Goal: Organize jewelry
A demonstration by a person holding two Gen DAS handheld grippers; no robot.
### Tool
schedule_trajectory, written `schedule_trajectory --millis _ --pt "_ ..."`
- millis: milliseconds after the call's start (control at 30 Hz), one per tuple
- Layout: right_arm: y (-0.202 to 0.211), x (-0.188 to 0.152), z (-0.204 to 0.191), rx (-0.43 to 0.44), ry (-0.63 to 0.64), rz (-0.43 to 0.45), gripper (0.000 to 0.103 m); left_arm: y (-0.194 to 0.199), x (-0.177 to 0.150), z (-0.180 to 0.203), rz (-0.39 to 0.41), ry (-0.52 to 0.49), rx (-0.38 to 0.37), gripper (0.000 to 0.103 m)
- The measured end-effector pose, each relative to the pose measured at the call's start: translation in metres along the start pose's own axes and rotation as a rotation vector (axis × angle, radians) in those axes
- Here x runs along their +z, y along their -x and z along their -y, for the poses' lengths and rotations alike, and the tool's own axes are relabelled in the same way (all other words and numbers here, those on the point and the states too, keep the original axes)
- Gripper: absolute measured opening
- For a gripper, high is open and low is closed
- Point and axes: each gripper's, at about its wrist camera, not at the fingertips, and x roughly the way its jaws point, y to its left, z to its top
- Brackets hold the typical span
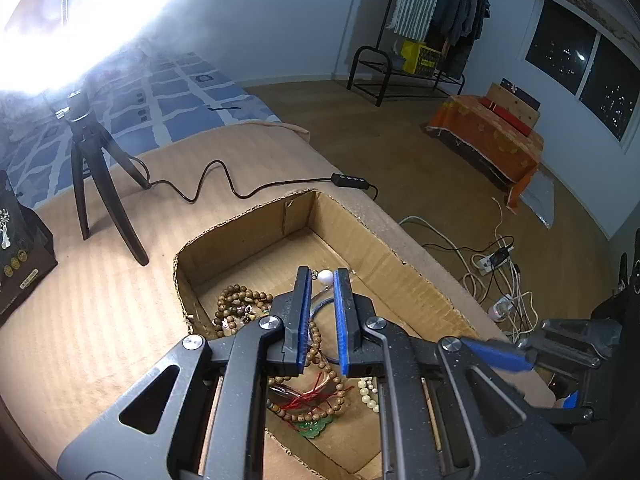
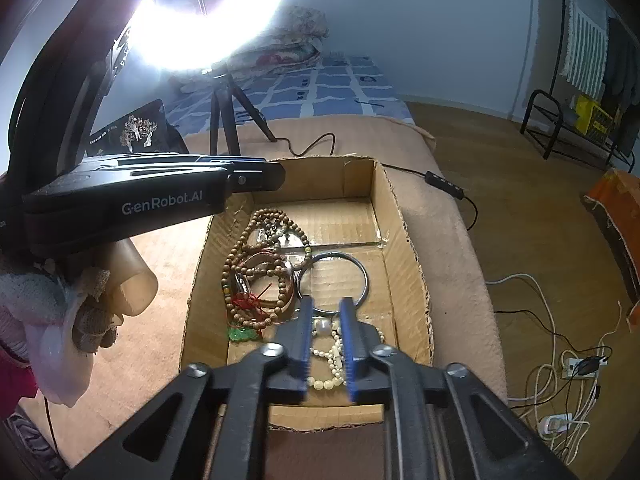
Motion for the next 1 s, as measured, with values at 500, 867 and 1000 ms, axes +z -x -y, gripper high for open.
schedule_trajectory --millis 500,867,1000 --pt "0.009 0.000 -0.010 -0.074 0.012 0.059 0.099 0.013 0.000 -0.009 0.034 0.021 0.060 0.068" --pt "0.017 0.000 -0.017 -0.116 -0.007 0.084 0.101 0.030 -0.003 -0.015 0.058 0.045 0.064 0.068" --pt "0.021 0.000 -0.020 -0.129 -0.005 0.091 0.101 0.034 -0.006 -0.016 0.061 0.047 0.065 0.068"
